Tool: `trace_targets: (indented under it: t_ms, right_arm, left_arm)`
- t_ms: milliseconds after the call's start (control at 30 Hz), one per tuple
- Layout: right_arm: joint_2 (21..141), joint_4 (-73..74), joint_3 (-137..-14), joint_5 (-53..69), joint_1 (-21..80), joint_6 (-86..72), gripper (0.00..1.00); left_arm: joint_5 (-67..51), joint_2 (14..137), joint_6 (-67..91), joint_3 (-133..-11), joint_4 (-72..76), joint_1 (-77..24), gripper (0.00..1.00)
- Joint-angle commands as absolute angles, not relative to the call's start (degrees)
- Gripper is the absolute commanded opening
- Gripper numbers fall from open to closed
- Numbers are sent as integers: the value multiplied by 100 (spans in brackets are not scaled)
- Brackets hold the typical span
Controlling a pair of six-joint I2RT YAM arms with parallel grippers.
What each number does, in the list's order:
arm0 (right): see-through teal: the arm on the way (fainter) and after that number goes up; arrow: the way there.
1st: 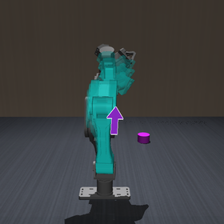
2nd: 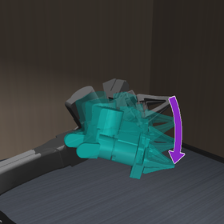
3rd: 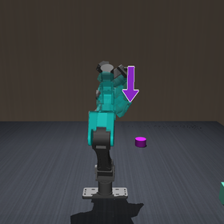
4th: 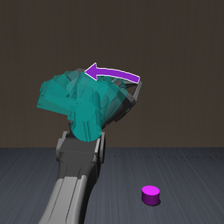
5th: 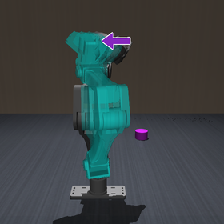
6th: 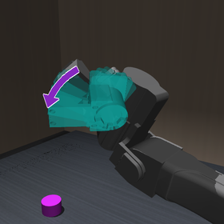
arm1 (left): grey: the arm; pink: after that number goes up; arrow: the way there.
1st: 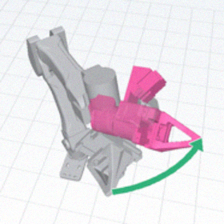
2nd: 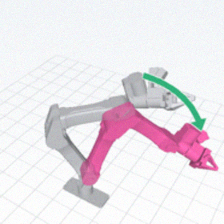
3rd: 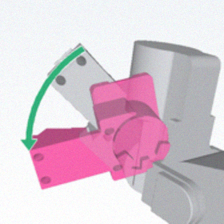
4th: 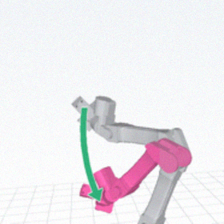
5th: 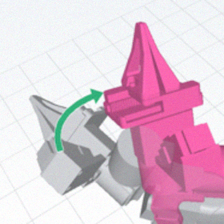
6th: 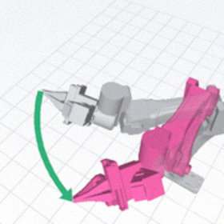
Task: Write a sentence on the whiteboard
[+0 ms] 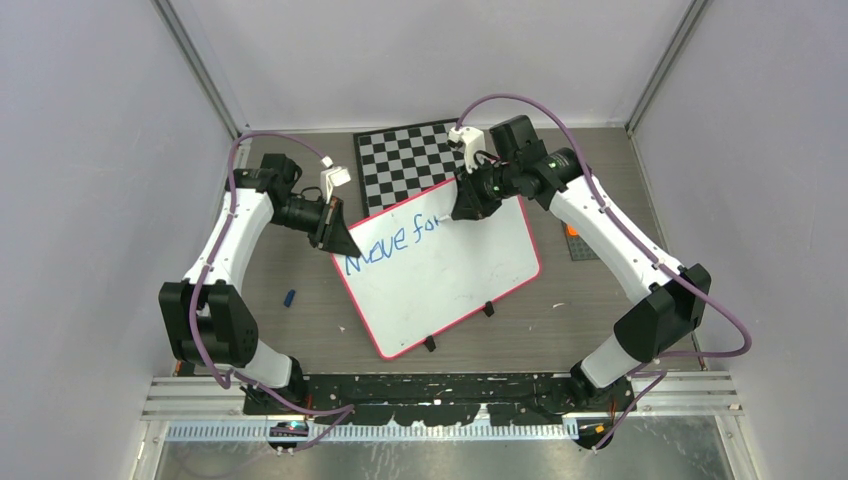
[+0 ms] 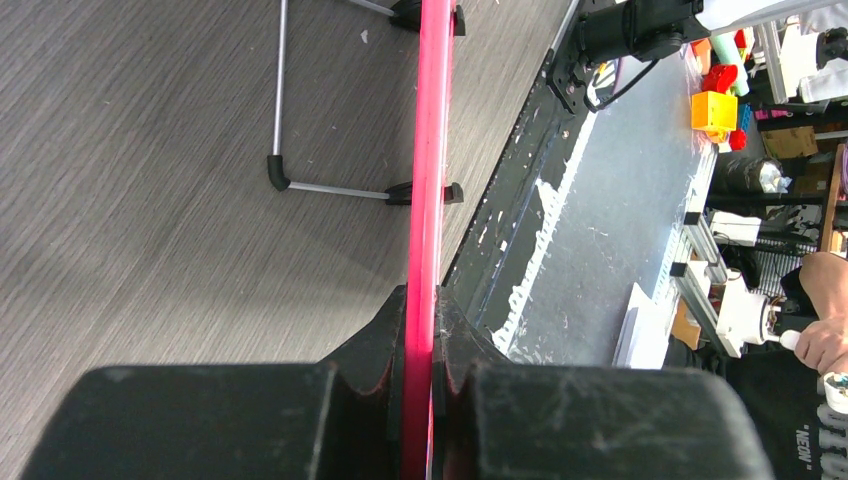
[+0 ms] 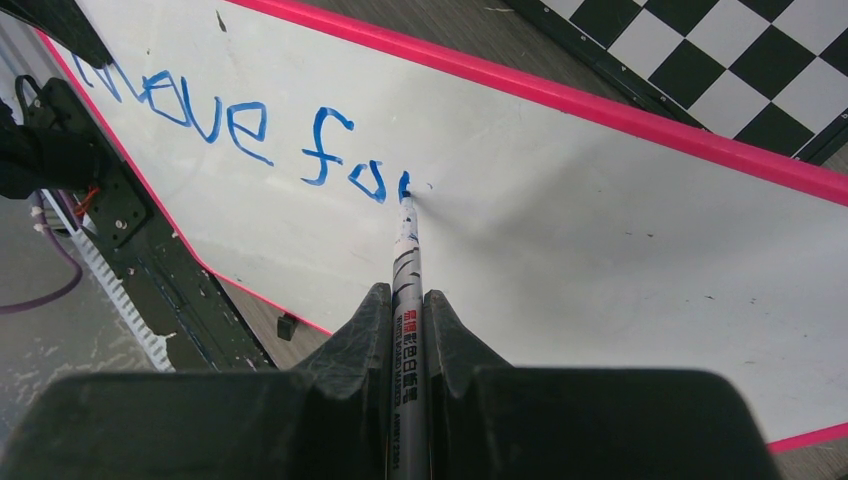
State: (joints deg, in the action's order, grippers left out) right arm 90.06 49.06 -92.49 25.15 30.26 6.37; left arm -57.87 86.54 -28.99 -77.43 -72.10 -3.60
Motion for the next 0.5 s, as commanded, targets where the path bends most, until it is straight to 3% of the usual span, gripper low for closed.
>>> trace_targets:
  t_ms: [0, 467]
  right_arm:
    - [9019, 4703, -9278, 2342, 3038, 715, 0]
    - [8895, 4738, -9048, 2326, 3037, 750, 0]
  left_arm:
    - [-4905, 8709, -3315, -7604, -6733, -570, 0]
    - [-4898, 8725, -3322, -7585, -6733, -571, 0]
